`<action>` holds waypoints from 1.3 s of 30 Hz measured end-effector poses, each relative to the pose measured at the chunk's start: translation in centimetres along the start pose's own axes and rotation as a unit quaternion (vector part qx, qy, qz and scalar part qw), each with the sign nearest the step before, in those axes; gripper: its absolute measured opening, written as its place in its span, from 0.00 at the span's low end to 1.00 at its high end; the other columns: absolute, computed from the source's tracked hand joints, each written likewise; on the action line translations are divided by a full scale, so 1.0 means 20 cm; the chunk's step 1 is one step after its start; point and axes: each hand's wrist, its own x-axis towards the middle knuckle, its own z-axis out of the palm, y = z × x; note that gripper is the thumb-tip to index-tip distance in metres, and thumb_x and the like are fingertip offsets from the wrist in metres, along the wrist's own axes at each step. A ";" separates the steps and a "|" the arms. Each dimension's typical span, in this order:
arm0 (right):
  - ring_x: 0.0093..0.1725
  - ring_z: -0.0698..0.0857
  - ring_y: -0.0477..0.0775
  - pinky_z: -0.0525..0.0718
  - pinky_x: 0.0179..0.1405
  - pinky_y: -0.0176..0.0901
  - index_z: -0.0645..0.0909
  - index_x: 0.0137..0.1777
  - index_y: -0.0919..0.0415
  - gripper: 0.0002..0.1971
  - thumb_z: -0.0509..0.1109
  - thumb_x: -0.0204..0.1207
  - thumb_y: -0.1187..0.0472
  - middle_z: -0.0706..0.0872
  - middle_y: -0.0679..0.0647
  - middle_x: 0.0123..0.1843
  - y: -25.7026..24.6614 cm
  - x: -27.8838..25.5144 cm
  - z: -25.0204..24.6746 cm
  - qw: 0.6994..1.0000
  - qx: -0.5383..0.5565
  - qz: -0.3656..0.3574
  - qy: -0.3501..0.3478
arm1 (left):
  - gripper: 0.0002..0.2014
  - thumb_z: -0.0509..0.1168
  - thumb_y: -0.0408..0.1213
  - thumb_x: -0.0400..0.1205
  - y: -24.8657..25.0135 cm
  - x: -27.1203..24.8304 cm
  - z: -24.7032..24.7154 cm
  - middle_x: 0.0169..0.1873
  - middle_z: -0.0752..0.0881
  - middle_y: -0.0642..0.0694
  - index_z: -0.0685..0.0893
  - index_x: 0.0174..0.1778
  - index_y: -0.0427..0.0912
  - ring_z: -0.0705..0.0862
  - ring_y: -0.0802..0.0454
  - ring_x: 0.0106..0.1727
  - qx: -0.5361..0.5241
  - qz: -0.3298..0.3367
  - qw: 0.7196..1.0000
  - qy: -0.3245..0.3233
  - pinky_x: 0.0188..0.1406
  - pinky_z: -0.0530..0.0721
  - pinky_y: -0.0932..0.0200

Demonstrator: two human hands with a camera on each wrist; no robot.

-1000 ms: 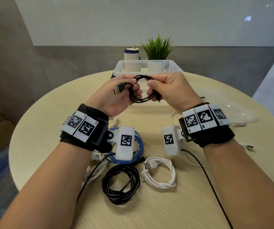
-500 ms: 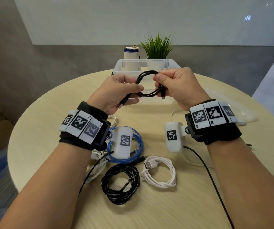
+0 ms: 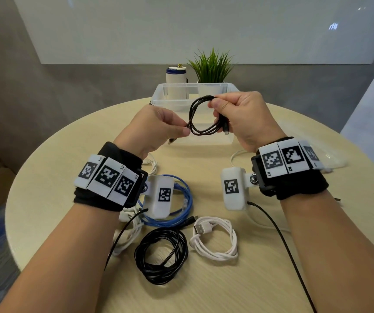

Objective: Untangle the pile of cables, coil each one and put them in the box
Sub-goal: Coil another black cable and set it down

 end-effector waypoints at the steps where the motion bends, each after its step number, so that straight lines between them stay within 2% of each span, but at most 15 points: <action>1: 0.29 0.77 0.52 0.79 0.26 0.41 0.85 0.49 0.65 0.05 0.67 0.80 0.67 0.79 0.55 0.31 0.00 0.00 0.00 1.000 0.001 0.001 0.000 | 0.04 0.77 0.31 0.70 0.00 0.00 0.00 0.30 0.86 0.44 0.89 0.34 0.43 0.77 0.51 0.33 0.005 0.007 1.000 0.008 0.38 0.76 0.57; 3: 0.28 0.76 0.52 0.78 0.25 0.41 0.85 0.48 0.65 0.05 0.67 0.80 0.67 0.78 0.54 0.30 0.00 0.00 -0.01 1.000 0.009 0.007 -0.003 | 0.04 0.77 0.31 0.71 0.01 0.00 -0.01 0.23 0.82 0.51 0.88 0.34 0.42 0.74 0.54 0.27 0.006 0.023 0.999 0.037 0.30 0.75 0.64; 5: 0.28 0.76 0.51 0.77 0.24 0.40 0.85 0.46 0.63 0.06 0.66 0.80 0.67 0.78 0.54 0.30 0.00 0.01 -0.03 0.999 0.027 0.014 -0.011 | 0.06 0.75 0.29 0.73 0.02 0.00 -0.01 0.19 0.80 0.53 0.87 0.33 0.43 0.73 0.55 0.24 -0.015 0.047 0.996 0.076 0.25 0.73 0.66; 9: 0.26 0.76 0.48 0.77 0.22 0.37 0.84 0.44 0.63 0.08 0.64 0.82 0.68 0.77 0.54 0.30 0.00 0.00 -0.02 0.997 0.067 0.029 -0.040 | 0.10 0.73 0.29 0.75 0.02 0.03 -0.02 0.18 0.80 0.54 0.86 0.32 0.47 0.76 0.57 0.22 -0.042 0.106 0.979 0.167 0.29 0.80 0.64; 11: 0.25 0.76 0.47 0.76 0.21 0.37 0.83 0.44 0.65 0.08 0.63 0.82 0.69 0.76 0.55 0.30 -0.01 0.00 -0.01 0.993 0.097 0.036 -0.054 | 0.11 0.71 0.28 0.76 0.01 0.04 -0.03 0.20 0.82 0.53 0.85 0.32 0.48 0.79 0.58 0.23 -0.056 0.117 0.974 0.186 0.31 0.84 0.64; 15: 0.24 0.75 0.48 0.75 0.21 0.37 0.83 0.45 0.67 0.08 0.62 0.82 0.69 0.75 0.56 0.31 -0.03 -0.01 0.00 0.987 0.143 0.041 -0.069 | 0.12 0.68 0.28 0.78 0.00 0.05 -0.02 0.25 0.84 0.48 0.83 0.32 0.48 0.84 0.59 0.27 -0.026 0.116 0.977 0.177 0.33 0.85 0.65; 21: 0.24 0.76 0.47 0.75 0.21 0.37 0.83 0.45 0.67 0.08 0.63 0.82 0.69 0.76 0.55 0.30 -0.03 -0.02 0.02 0.984 0.151 0.041 -0.082 | 0.12 0.67 0.29 0.79 -0.01 0.04 -0.01 0.25 0.84 0.49 0.82 0.33 0.49 0.86 0.59 0.26 -0.010 0.113 0.976 0.188 0.32 0.85 0.62; 26: 0.25 0.79 0.48 0.76 0.22 0.37 0.83 0.47 0.67 0.06 0.64 0.81 0.70 0.78 0.55 0.30 -0.03 -0.03 0.03 0.980 0.161 0.056 -0.105 | 0.10 0.67 0.31 0.80 -0.01 0.05 -0.03 0.29 0.86 0.45 0.83 0.35 0.50 0.86 0.48 0.31 -0.033 0.103 0.975 0.195 0.34 0.88 0.54; 28: 0.27 0.81 0.48 0.77 0.23 0.37 0.84 0.46 0.67 0.05 0.65 0.79 0.70 0.80 0.56 0.31 -0.02 -0.03 0.03 0.979 0.159 0.058 -0.111 | 0.09 0.66 0.30 0.80 -0.01 0.05 -0.03 0.30 0.87 0.43 0.83 0.37 0.47 0.86 0.49 0.30 -0.062 0.092 0.976 0.190 0.34 0.88 0.55; 30: 0.28 0.81 0.49 0.78 0.25 0.37 0.84 0.47 0.67 0.05 0.66 0.79 0.71 0.81 0.56 0.31 -0.02 -0.03 0.03 0.979 0.158 0.058 -0.111 | 0.09 0.65 0.27 0.81 -0.01 0.05 -0.02 0.31 0.87 0.43 0.82 0.37 0.44 0.87 0.54 0.29 -0.102 0.079 0.976 0.177 0.35 0.88 0.57; 33: 0.31 0.82 0.49 0.81 0.28 0.37 0.84 0.48 0.67 0.06 0.67 0.77 0.73 0.82 0.55 0.32 -0.01 -0.03 0.03 0.979 0.161 0.060 -0.106 | 0.09 0.64 0.25 0.81 -0.01 0.05 -0.01 0.32 0.87 0.43 0.79 0.37 0.40 0.88 0.54 0.31 -0.158 0.059 0.974 0.151 0.38 0.88 0.56; 36: 0.31 0.83 0.48 0.82 0.29 0.36 0.85 0.48 0.66 0.07 0.68 0.76 0.75 0.85 0.52 0.30 0.00 -0.02 0.03 0.980 0.167 0.063 -0.091 | 0.09 0.64 0.25 0.82 -0.01 0.04 0.00 0.33 0.86 0.41 0.78 0.37 0.39 0.88 0.52 0.32 -0.157 0.038 0.980 0.118 0.38 0.89 0.57; 39: 0.30 0.83 0.48 0.82 0.29 0.36 0.85 0.48 0.66 0.07 0.69 0.75 0.75 0.86 0.52 0.30 0.02 -0.01 0.04 0.986 0.145 0.060 -0.060 | 0.09 0.63 0.25 0.82 -0.02 0.03 0.00 0.32 0.86 0.41 0.76 0.37 0.38 0.88 0.54 0.28 -0.145 0.021 0.986 0.077 0.37 0.89 0.58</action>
